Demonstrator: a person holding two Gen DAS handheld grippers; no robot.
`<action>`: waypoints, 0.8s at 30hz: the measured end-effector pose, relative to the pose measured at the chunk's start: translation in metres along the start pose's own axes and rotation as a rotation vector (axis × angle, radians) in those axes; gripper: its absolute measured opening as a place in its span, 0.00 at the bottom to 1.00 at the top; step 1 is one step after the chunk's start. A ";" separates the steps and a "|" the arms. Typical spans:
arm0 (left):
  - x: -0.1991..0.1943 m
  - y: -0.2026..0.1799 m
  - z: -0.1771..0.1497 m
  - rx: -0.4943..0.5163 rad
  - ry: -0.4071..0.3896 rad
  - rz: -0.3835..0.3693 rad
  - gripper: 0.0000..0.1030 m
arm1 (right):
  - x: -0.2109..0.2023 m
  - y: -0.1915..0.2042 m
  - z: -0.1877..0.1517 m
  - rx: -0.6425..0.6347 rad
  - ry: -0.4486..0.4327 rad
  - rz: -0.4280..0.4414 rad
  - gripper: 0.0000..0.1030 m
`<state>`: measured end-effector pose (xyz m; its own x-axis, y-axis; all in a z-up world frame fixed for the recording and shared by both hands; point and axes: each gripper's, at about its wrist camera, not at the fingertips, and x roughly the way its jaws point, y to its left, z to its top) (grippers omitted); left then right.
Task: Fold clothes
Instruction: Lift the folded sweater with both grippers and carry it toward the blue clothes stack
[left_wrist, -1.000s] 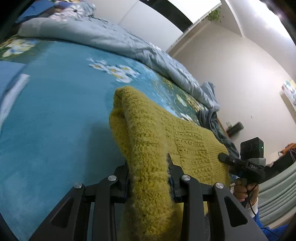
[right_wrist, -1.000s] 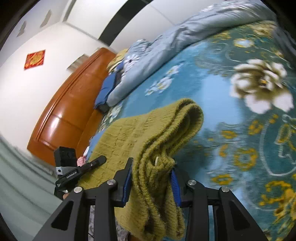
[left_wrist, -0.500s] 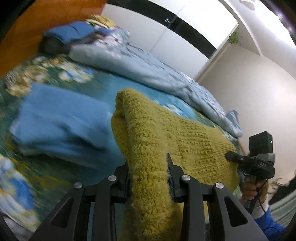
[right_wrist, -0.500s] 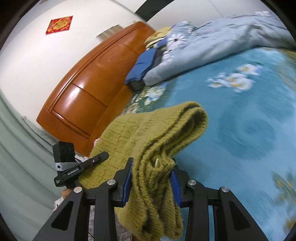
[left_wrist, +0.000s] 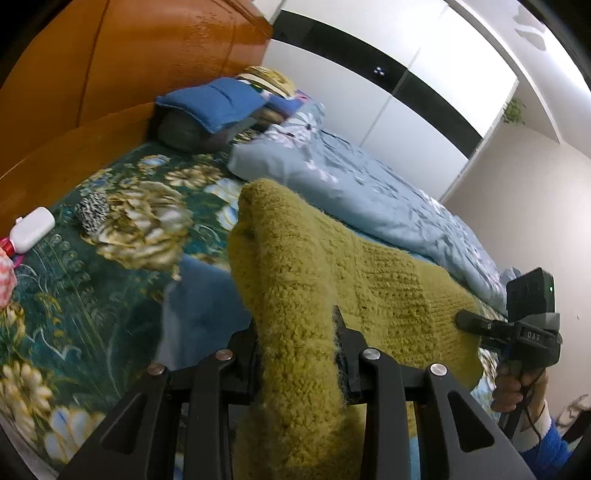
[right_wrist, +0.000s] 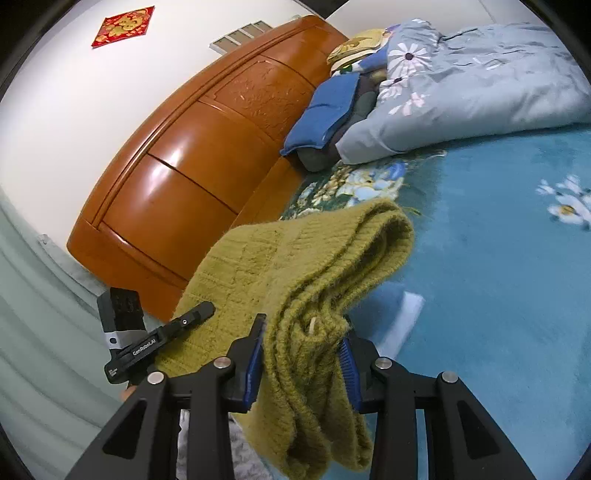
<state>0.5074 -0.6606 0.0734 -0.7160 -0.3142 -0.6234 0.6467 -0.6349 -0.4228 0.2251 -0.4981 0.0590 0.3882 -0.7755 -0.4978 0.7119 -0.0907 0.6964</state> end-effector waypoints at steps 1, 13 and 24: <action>0.002 0.007 0.002 -0.007 -0.006 0.002 0.32 | 0.008 -0.001 0.003 0.001 0.000 0.001 0.38; 0.052 0.093 -0.017 -0.157 0.037 -0.058 0.35 | 0.067 -0.050 -0.022 0.081 0.067 -0.029 0.38; 0.058 0.095 -0.029 -0.160 0.043 0.000 0.44 | 0.080 -0.068 -0.034 0.091 0.089 -0.047 0.39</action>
<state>0.5353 -0.7190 -0.0219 -0.7061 -0.2814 -0.6499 0.6829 -0.5135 -0.5196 0.2277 -0.5327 -0.0451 0.4088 -0.7109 -0.5723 0.6759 -0.1855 0.7133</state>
